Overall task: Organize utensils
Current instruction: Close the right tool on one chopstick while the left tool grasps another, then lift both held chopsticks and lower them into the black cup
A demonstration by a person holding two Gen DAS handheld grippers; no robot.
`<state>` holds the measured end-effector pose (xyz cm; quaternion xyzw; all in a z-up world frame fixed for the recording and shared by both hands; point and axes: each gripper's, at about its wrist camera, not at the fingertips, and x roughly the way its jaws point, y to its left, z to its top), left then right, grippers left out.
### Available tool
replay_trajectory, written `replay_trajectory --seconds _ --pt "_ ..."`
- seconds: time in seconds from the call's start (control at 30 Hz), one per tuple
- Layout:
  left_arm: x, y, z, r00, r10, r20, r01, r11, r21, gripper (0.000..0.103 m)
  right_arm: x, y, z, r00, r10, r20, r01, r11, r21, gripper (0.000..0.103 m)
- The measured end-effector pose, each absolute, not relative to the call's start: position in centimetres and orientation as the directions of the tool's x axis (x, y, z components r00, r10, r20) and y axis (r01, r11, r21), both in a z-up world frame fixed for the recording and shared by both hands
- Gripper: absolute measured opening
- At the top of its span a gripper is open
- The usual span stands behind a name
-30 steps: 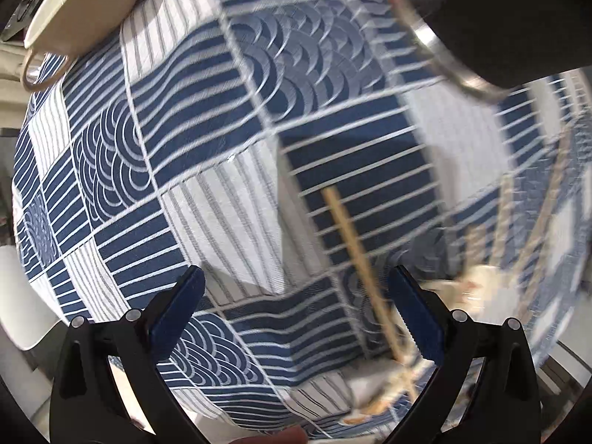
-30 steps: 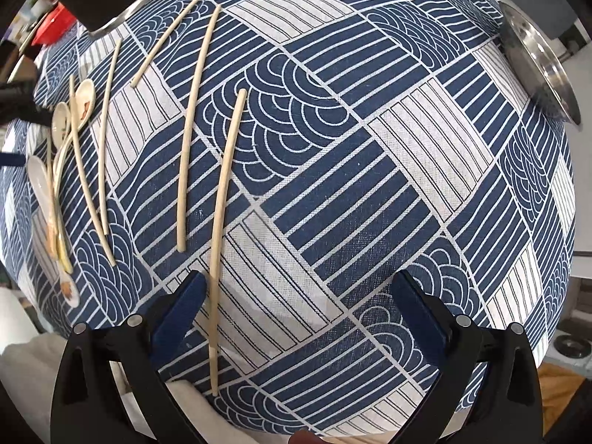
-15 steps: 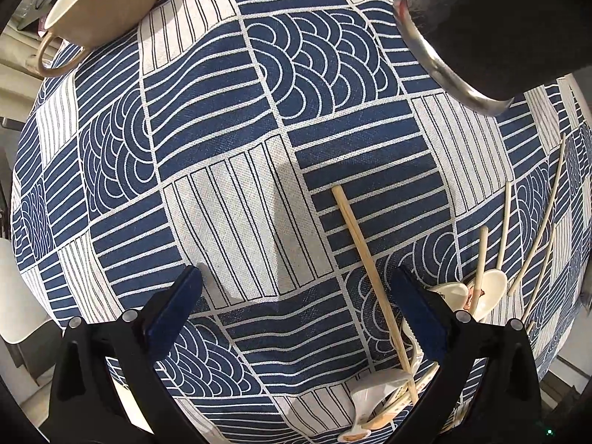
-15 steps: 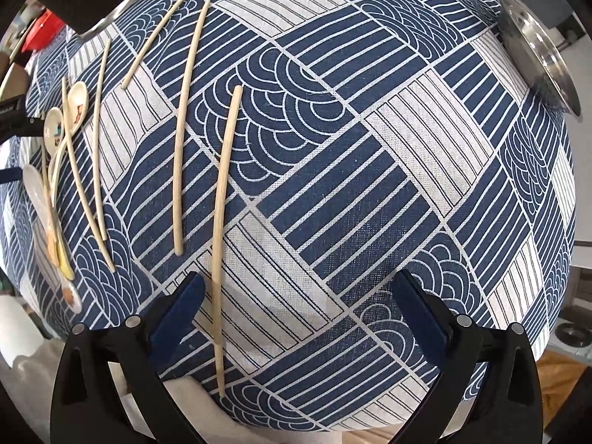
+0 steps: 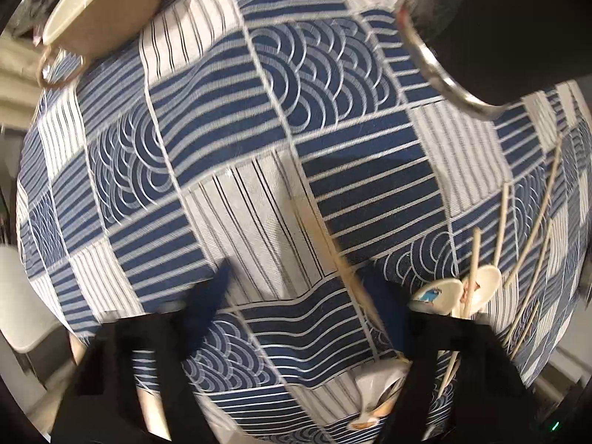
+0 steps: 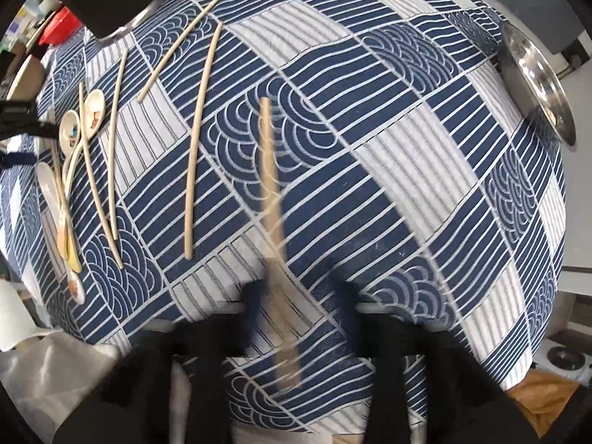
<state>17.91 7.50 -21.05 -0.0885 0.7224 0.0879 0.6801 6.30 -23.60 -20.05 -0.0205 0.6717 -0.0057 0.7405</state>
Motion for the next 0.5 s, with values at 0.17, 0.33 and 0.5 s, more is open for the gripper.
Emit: replay_trajectory --seconds 0.17,0.33,0.5 --pt "17.3 9.9 -20.4 -0.076 -0.072 -0.994 -0.291 0.956 -0.047 0.009 6.5 -24.7 -19.8 0.081 0.019 -0.997 -0.020 1.000 0.017 0.006" --pt "15.9 12.3 -20.1 -0.087 -0.091 -0.992 -0.334 0.941 -0.057 0.004 6.8 -27.8 -19.5 0.085 -0.024 -0.996 0.033 0.999 -0.022 0.004" --pt "14.8 13.7 -19.3 -0.078 -0.107 -0.991 -0.361 0.930 -0.072 0.004 7.1 -31.4 -18.5 0.099 -0.006 -0.995 0.098 0.995 0.003 0.004"
